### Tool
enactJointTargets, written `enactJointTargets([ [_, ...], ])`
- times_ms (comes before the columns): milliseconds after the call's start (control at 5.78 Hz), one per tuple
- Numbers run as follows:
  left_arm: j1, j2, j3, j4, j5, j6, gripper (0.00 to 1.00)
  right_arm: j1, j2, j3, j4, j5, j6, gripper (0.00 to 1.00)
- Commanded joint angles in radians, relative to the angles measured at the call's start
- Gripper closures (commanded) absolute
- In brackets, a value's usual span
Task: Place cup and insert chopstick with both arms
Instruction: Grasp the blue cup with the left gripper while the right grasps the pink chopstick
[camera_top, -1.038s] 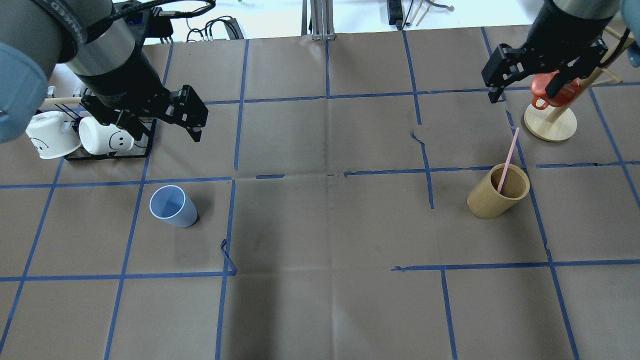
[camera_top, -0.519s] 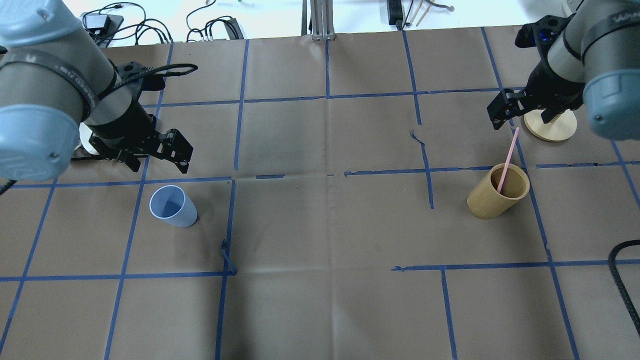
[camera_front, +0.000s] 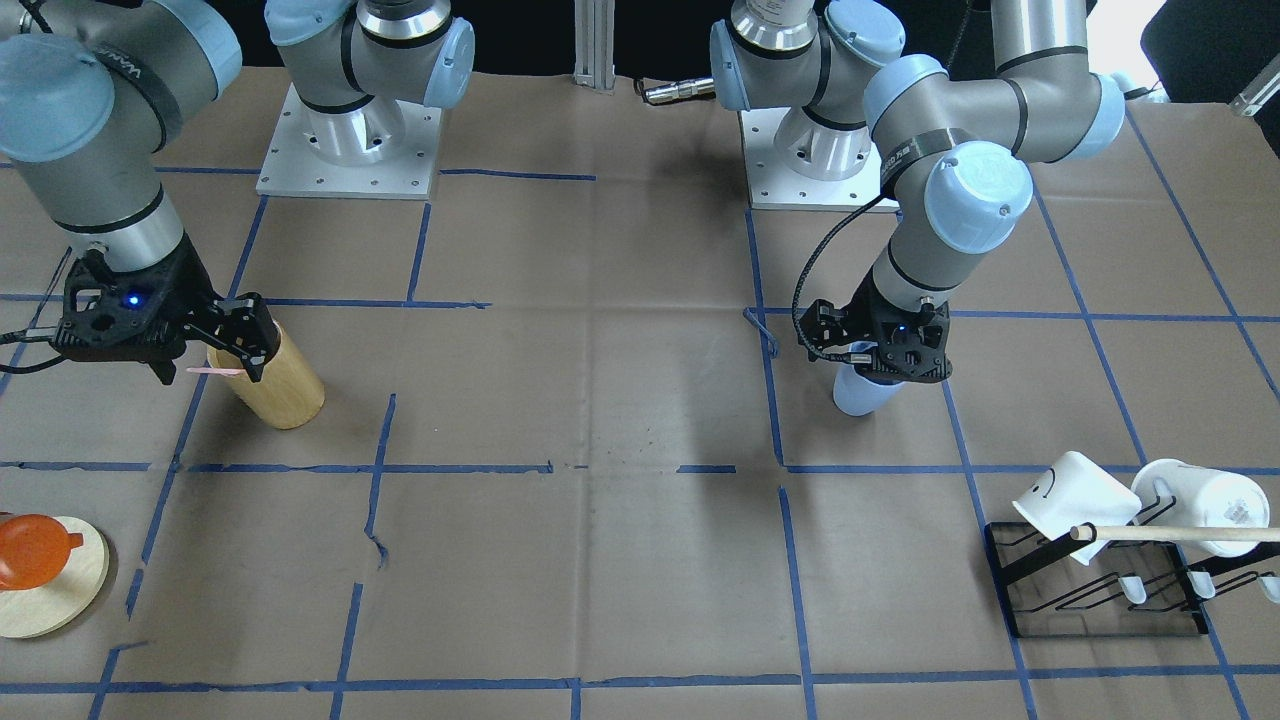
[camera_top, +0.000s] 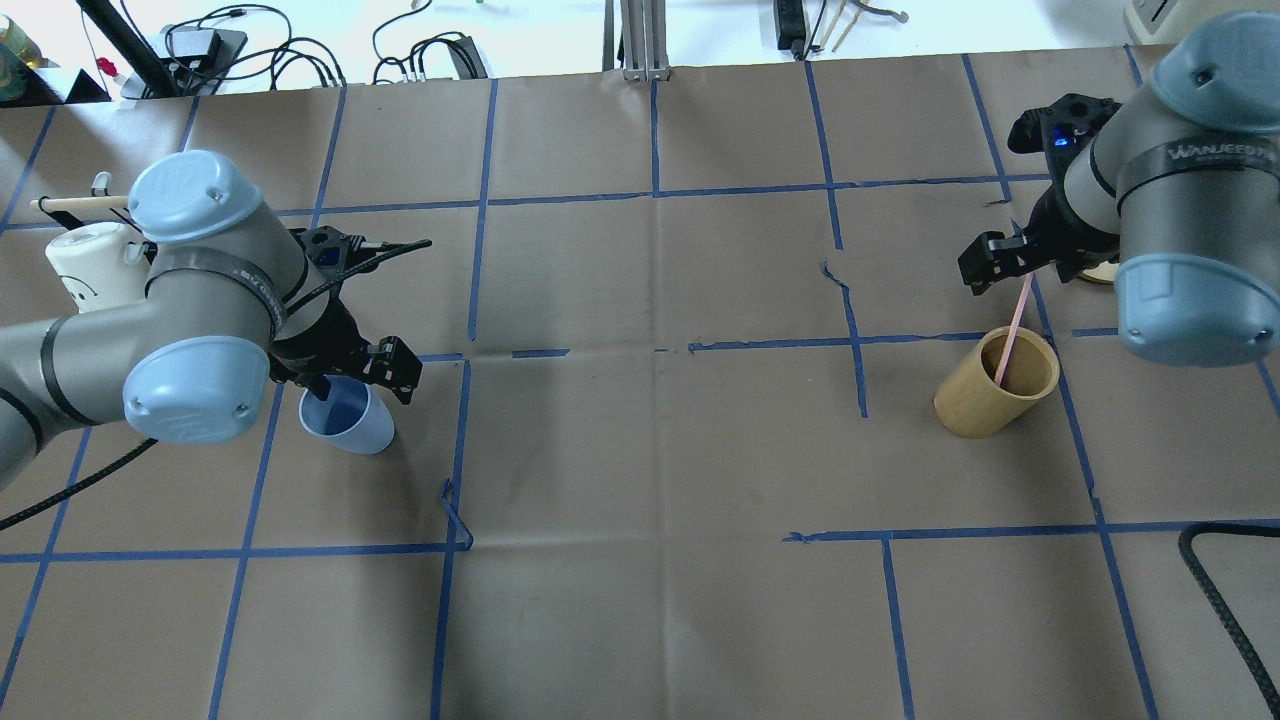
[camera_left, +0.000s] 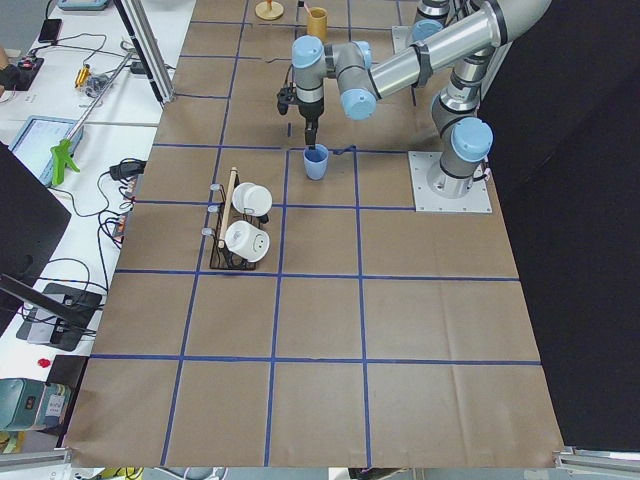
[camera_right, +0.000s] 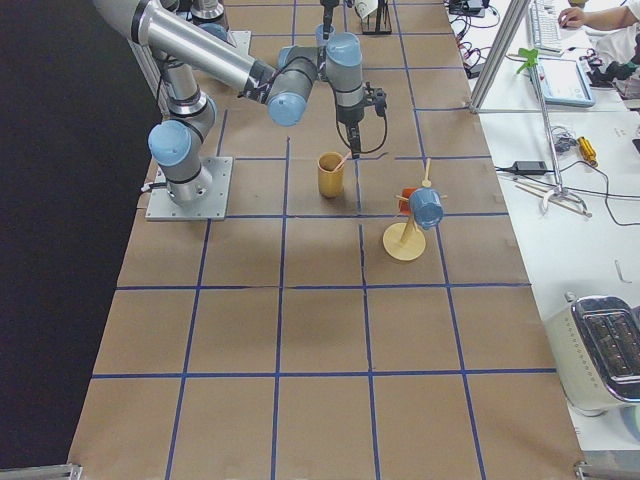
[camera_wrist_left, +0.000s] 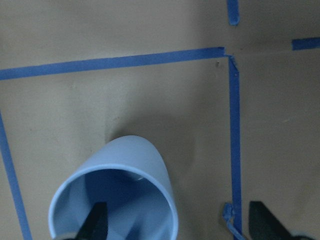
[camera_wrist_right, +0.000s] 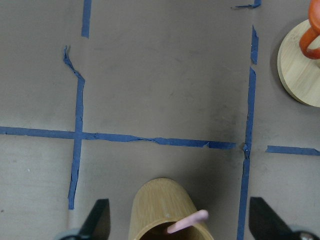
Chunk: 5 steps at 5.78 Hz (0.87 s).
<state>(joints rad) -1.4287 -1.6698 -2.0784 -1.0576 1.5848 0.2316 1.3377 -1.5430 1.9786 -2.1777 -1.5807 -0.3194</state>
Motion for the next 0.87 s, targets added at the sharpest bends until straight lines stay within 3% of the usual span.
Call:
enactJointTargets([
  [0, -0.001, -0.016, -0.009, 0.016, 0.003, -0.003, 0.60, -0.002, -0.002, 0.000, -0.004, 0.001, -0.001, 0.65],
  [173, 0.001, -0.018, -0.003, 0.027, 0.003, -0.009, 0.87, -0.002, -0.002, -0.003, -0.004, 0.002, -0.001, 0.79],
  [519, -0.001, -0.005, -0.002, 0.025, 0.001, -0.008, 0.98, 0.000, -0.017, -0.026, -0.002, -0.002, 0.000, 0.91],
  [692, -0.012, 0.010, 0.006, 0.019, 0.007, -0.008, 1.00, 0.009, -0.034, -0.090, 0.050, -0.002, 0.005, 0.91],
])
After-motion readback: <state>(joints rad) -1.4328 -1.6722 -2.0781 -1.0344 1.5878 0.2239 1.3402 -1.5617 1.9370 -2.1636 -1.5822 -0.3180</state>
